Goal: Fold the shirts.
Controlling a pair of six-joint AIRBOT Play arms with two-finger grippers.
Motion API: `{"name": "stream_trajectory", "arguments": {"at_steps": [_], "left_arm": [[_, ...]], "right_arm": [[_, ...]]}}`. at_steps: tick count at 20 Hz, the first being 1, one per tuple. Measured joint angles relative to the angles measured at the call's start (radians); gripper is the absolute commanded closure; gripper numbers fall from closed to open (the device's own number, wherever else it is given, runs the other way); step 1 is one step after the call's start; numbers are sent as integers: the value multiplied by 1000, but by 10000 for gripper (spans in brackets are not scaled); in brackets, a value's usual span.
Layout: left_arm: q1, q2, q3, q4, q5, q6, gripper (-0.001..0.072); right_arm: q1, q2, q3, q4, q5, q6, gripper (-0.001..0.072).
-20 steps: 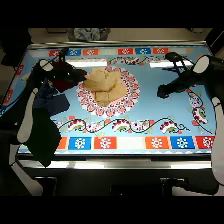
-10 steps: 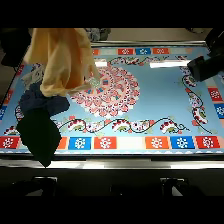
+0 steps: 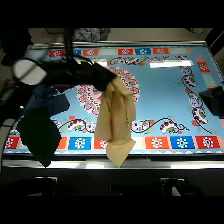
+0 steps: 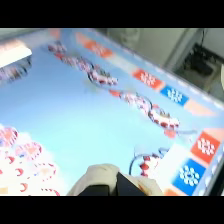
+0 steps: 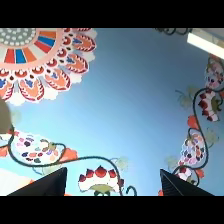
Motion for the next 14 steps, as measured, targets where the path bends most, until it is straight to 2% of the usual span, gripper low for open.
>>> {"name": "stream_trajectory", "arguments": {"at_steps": [2, 4, 7, 11, 14], "left_arm": [[-63, -95, -55, 0, -8, -12, 20], [-112, -168, -77, -4, -24, -47, 14], [-97, -200, -32, 42, -79, -91, 14], [56, -159, 45, 209, -247, -140, 30], [198, -140, 3, 275, -388, -187, 30]], "right_arm": [[0, -28, 0, -4, 41, 10, 38], [0, -72, 0, -9, 61, 14, 38], [0, -163, 0, -13, 76, 17, 37], [-1, -323, -5, 3, 81, -10, 37], [-1, -442, -43, 76, 73, -48, 14]]}}
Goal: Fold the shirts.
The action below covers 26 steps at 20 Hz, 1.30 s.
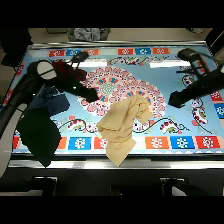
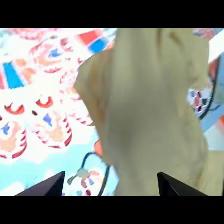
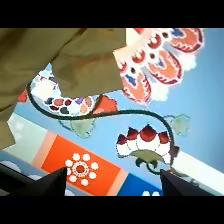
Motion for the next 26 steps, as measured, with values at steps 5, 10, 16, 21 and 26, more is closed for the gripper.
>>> {"name": "stream_trajectory", "arguments": {"at_steps": [5, 10, 16, 21, 26], "left_arm": [[95, 8, -264, -85, -46, -7, 30], [47, -1, -471, -224, 117, 52, 30], [-31, -43, -527, -329, 262, 126, 624], [-48, -51, -533, -362, 352, 146, 683], [-53, -46, -533, -369, 373, 153, 684]], "right_arm": [[0, -150, -82, 95, -40, -39, 14], [0, -243, -105, 125, -69, -60, -2], [0, -341, -110, 141, -125, -79, -2], [0, -424, -111, 175, -196, -87, -2], [3, -513, -111, 294, -249, -89, -2]]}}
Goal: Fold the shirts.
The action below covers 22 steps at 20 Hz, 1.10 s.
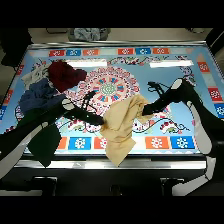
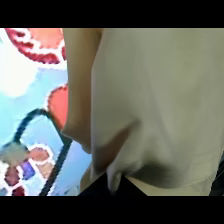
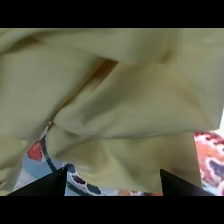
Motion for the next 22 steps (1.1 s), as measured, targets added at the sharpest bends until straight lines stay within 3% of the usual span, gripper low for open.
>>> {"name": "stream_trajectory", "arguments": {"at_steps": [5, 6, 7, 8, 9, 16, 22], "left_arm": [[1, 7, 0, 0, 7, 1, 683], [0, 9, 0, -1, 8, 1, 684], [1, 10, 1, -1, 8, 1, 683], [1, 12, 3, -1, 8, 1, 683], [2, 12, 6, -1, 8, 1, 684], [55, 34, 98, 0, -43, 16, 685], [148, 218, 432, 0, -87, 35, 685]], "right_arm": [[51, -52, 2, 72, -5, -31, 5], [64, -57, 2, 76, -5, -37, 81], [77, -62, 2, 73, -10, -42, 277], [87, -66, 0, 65, -17, -43, 545], [95, -71, -1, 47, -25, -45, 664], [114, 9, 21, 20, -22, -66, 663], [116, 353, 189, -28, -50, -156, 663]]}}
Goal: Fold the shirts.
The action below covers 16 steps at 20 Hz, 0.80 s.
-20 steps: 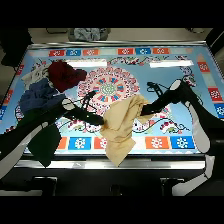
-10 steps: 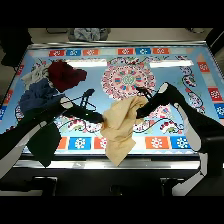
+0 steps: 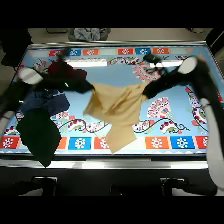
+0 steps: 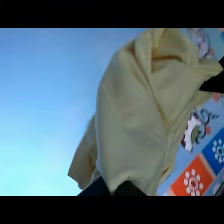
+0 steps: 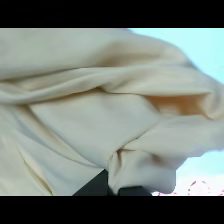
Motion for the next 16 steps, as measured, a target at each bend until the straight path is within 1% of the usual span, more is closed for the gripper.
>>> {"name": "stream_trajectory", "arguments": {"at_steps": [3, 5, 7, 10, 12, 13, 16], "left_arm": [[32, 124, 253, -2, 2, 1, 685], [40, 205, 387, -8, 16, 0, 684], [39, 282, 452, -8, 39, -13, 684], [37, 372, 447, -8, 53, -60, 685], [37, 401, 411, 11, 27, -90, 685], [37, 408, 386, 34, -3, -113, 685], [36, 421, 241, 131, -138, -183, 685]], "right_arm": [[0, 234, 100, -10, -72, -18, 663], [0, 383, 133, -9, -132, -11, 663], [1, 502, 150, -2, -168, 20, 663], [1, 615, 162, -2, -171, 78, 662], [1, 642, 165, -10, -110, 102, 662], [1, 643, 166, -18, -57, 109, 662], [1, 596, 149, -43, 201, 124, 663]]}}
